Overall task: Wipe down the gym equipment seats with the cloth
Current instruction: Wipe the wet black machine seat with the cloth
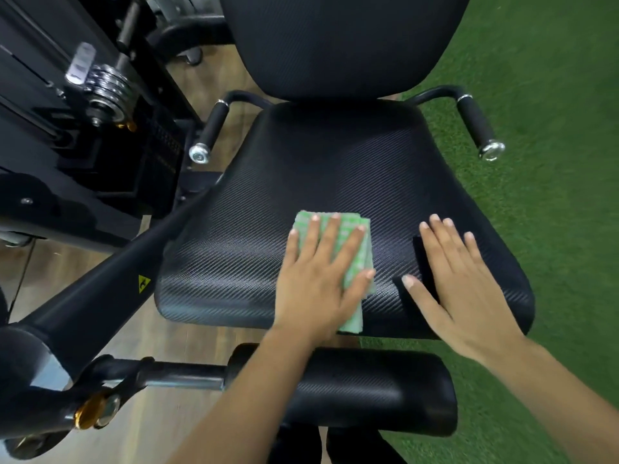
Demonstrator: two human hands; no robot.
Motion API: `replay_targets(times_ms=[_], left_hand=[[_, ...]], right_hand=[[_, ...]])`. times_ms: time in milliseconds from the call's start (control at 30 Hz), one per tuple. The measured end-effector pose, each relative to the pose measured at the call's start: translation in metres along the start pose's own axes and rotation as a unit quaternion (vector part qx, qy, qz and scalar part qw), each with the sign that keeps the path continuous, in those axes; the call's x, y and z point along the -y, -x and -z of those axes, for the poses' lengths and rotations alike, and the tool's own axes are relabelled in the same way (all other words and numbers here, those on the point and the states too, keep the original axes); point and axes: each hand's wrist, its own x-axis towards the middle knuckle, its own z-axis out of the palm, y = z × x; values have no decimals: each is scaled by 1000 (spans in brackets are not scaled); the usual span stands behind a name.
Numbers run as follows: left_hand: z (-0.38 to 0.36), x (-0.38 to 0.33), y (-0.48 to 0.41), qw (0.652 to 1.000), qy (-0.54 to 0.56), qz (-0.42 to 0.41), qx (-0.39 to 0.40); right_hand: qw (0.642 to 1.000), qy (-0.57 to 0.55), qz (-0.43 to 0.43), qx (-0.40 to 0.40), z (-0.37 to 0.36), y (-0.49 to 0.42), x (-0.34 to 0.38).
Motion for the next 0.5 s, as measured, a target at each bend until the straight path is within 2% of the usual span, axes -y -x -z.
replay_targets(times_ms=[100, 233, 333, 400, 500], left_hand=[[2, 34, 13, 999, -9, -25, -18], [18, 79, -3, 993, -6, 116, 5], [14, 64, -43, 978, -14, 197, 61], [9, 33, -64, 983, -21, 162, 87], [2, -4, -62, 994, -11, 16, 104]], right_hand=[[999, -6, -28, -27, -4, -16, -3], [998, -4, -53, -29, -7, -33, -3], [997, 0, -71, -26, -9, -37, -4], [996, 8, -79, -27, -11, -36, -5], [995, 13, -93, -31, -11, -37, -8]])
